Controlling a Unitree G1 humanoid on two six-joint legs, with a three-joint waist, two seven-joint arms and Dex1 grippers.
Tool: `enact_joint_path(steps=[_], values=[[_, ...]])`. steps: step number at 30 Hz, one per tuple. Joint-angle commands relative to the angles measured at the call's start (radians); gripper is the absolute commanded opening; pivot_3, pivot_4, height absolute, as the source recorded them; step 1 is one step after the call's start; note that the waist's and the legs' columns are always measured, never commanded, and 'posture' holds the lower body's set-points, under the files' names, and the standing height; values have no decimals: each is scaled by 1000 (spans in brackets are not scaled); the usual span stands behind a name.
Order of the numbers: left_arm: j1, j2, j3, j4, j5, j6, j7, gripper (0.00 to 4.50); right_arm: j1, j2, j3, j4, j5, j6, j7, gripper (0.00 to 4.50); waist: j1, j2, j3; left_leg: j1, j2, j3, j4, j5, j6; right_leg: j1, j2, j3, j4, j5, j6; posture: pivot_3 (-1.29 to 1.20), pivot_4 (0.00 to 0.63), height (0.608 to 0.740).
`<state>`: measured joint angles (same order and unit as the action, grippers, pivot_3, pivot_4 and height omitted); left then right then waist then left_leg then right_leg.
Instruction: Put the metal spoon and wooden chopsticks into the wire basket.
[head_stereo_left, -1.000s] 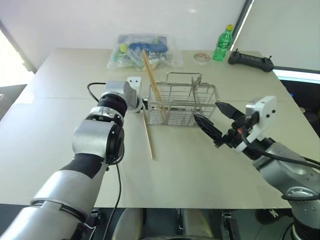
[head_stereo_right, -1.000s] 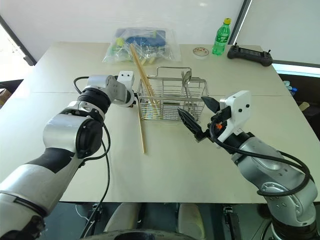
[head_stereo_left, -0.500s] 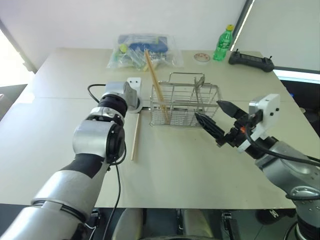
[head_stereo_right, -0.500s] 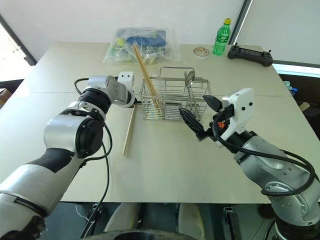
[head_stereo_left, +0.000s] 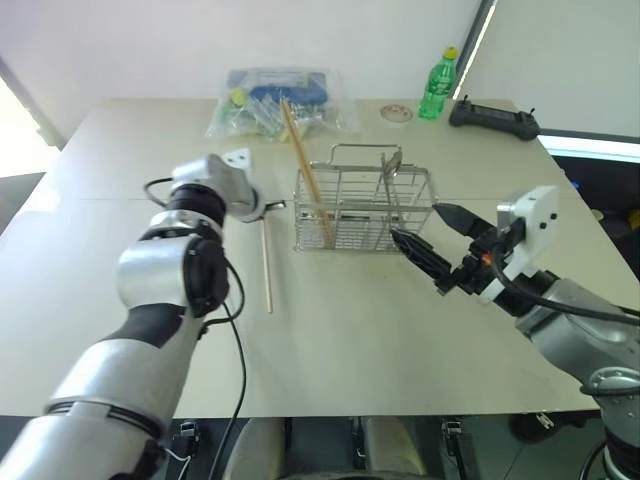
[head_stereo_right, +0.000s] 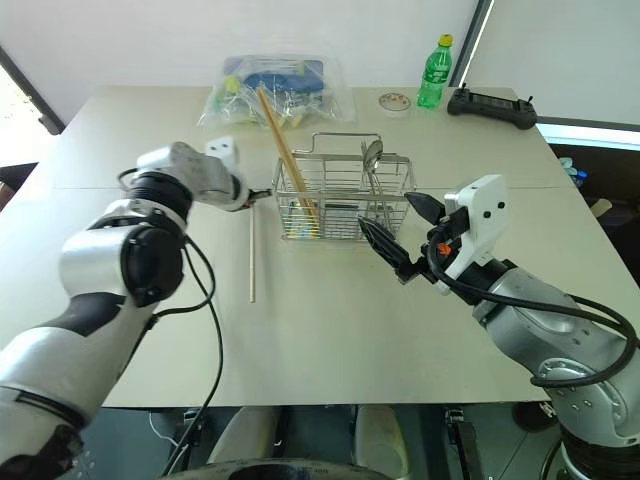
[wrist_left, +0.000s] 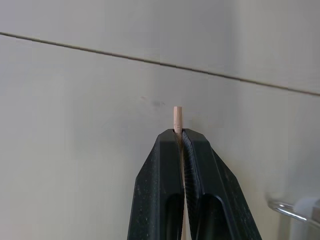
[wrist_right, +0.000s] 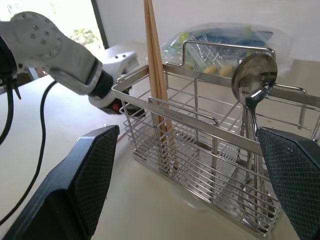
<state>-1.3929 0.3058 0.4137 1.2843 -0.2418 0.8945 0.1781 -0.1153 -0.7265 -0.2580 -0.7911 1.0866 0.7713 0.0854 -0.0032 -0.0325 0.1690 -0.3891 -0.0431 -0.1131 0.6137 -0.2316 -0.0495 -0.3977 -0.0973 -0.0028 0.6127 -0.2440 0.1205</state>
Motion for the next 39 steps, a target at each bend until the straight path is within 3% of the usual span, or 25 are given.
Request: enact_joint_path(steps=[1, 5, 8, 10, 13, 17, 27, 32, 39], values=[[-10, 75, 33, -59, -30, 3, 7, 24, -18, -21, -32, -4, 24, 1, 15, 4500, -4, 0, 0, 0, 0, 0, 0, 0, 0, 0, 0, 0, 0, 0, -1, 0, 150, 721], [-21, 112, 22, -137, -43, -36, -94, 24, -23, -34, -39, 6, 34, 5, 27, 4500, 8, 0, 0, 0, -1, 0, 0, 0, 0, 1, 0, 0, -1, 1, -1, 0, 150, 721], [-29, 117, 25, -400, -140, -211, -400, 24, -33, -48, -39, 18, 43, 10, 38, 4500, 17, -2, 1, -2, 0, -1, 1, 0, 0, 0, 0, 0, -1, 1, -1, 0, 150, 721], [-7, 114, 46, -570, -213, -265, -514, 24, -30, -61, -49, 20, 53, 16, 47, 4500, 15, -3, 2, -3, 1, -1, 0, 0, -1, -1, 0, 0, -2, 1, -2, 0, 150, 721], [31, 104, 77, -739, -310, -221, -546, 24, -18, -79, -64, 21, 58, 26, 58, 4500, 13, 2, -1, -2, 3, 2, 0, 0, 0, -1, -3, 1, -3, 1, -2, 0, 150, 721], [52, 97, 22, -956, -388, -208, -630, 24, 13, -116, -123, 17, 86, 36, 72, 4500, 14, 3, -1, -1, 2, 2, 0, -1, 2, 0, -2, 1, -2, 1, -2, 0, 150, 721], [114, -41, -124, -1135, -423, -215, -661, 24, 76, -117, -166, -20, 104, 23, 37, 4500, 16, 1, -1, 1, 2, 1, 6, -1, 2, 7, 0, 1, -4, 0, -5, 0, 150, 721], [188, -80, -230, -1120, -328, -347, -720, 24, 106, -115, -184, -51, 127, 17, 0, 4500, 14, 3, -1, 1, 2, 1, 6, -1, 3, 5, 1, 1, -3, 0, -5, 0, 150, 721], [359, -171, -322, -1216, -225, -478, -642, 24, 150, -115, -218, -77, 169, -2, -58, 4500, 18, 3, -1, -1, 2, 1, 5, -1, 3, 5, 0, 1, -5, 0, -5, 0, 150, 721]])
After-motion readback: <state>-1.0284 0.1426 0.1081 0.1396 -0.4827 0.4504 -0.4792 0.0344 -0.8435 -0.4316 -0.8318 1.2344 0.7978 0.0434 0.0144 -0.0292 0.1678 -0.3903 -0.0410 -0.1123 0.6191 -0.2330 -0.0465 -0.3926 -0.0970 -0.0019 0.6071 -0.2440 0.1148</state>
